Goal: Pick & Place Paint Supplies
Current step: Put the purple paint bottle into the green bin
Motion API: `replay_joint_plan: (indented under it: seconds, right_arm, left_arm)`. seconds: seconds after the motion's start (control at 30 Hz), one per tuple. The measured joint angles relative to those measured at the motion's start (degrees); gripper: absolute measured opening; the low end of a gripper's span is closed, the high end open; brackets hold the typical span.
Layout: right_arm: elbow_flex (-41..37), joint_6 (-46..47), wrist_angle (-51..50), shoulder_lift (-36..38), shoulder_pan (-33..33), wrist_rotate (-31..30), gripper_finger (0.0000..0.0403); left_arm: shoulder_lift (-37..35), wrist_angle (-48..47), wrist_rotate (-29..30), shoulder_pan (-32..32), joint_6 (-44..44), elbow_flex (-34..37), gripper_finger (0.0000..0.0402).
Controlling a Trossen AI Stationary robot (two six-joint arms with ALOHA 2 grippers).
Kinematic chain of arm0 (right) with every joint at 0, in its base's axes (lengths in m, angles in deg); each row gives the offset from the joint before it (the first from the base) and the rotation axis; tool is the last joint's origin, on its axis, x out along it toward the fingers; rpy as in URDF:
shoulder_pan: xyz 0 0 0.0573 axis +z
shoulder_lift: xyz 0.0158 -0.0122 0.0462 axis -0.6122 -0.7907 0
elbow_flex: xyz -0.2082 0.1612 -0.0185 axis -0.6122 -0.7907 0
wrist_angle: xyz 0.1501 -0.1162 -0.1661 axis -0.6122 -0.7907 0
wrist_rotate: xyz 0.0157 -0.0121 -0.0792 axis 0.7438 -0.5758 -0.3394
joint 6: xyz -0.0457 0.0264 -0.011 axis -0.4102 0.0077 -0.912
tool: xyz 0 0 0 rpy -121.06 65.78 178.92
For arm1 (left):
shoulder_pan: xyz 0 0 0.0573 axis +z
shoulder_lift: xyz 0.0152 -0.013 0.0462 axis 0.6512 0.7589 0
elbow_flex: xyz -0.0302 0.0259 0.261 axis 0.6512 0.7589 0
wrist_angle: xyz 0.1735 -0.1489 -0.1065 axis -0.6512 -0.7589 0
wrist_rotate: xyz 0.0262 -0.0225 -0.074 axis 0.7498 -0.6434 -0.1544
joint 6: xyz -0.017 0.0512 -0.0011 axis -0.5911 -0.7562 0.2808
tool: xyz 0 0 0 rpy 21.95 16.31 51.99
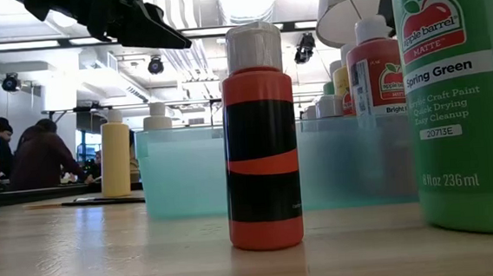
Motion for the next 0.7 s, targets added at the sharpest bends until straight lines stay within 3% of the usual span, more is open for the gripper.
replay_joint_plan:
  seconds: [0.2, 0.53, 0.7]
  right_arm:
    - [-0.2, -0.1, -6.8, 4.3, 0.0, -4.9, 0.0112]
    - [-0.1, -2.6, -7.7, 16.9, 0.2, -13.5, 0.0111]
    - [-0.1, -5.3, -7.4, 22.4, 0.2, -18.0, 0.0113]
  left_arm:
    - [0.0, 0.0, 0.0, 0.0, 0.0, 0.0, 0.0188]
    - [0.0, 0.0, 0.0, 0.0, 0.0, 0.0, 0.0188]
    - [0.0, 0.0, 0.4, 0.2, -5.0, 0.0, 0.0188]
